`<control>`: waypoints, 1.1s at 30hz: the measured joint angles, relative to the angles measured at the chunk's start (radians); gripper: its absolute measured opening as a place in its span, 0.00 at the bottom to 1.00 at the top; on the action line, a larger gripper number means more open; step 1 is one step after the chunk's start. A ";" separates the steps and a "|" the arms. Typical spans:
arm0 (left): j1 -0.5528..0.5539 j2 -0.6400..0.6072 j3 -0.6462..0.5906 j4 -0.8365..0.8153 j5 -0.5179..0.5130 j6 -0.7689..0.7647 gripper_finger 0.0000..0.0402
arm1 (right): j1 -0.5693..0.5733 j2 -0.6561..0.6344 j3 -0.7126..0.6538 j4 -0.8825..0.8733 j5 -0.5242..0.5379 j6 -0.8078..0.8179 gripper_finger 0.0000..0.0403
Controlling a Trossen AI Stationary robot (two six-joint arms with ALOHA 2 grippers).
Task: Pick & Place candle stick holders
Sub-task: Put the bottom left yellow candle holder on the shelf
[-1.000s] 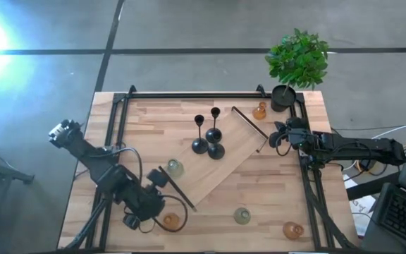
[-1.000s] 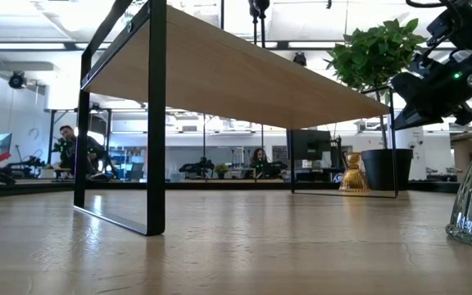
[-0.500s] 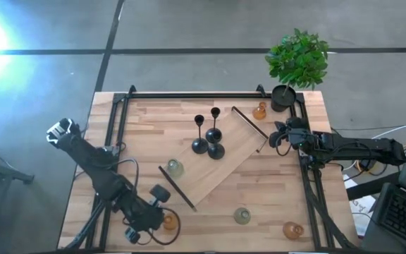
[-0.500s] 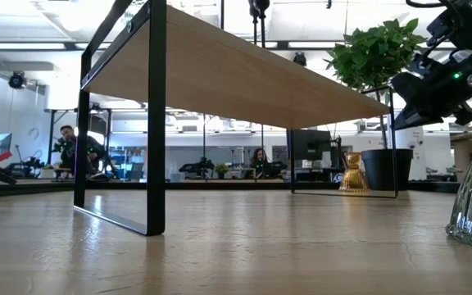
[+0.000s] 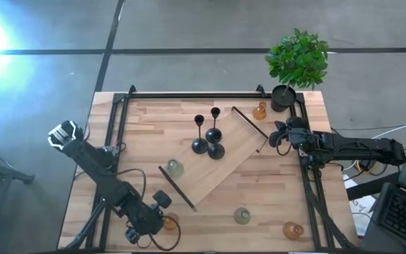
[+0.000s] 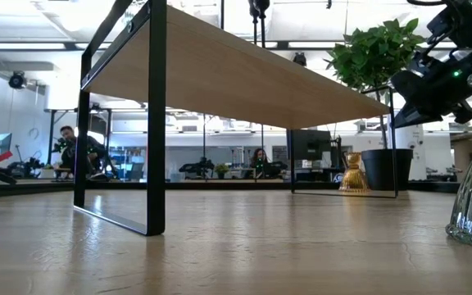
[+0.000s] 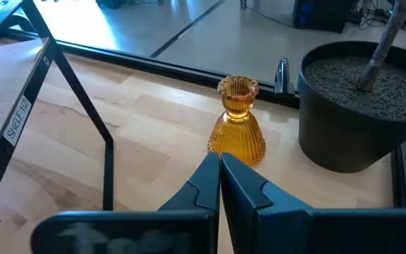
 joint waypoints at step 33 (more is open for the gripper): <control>0.007 0.003 -0.213 0.233 -0.133 0.145 0.23 | 0.000 0.000 -0.001 0.002 0.000 0.000 0.02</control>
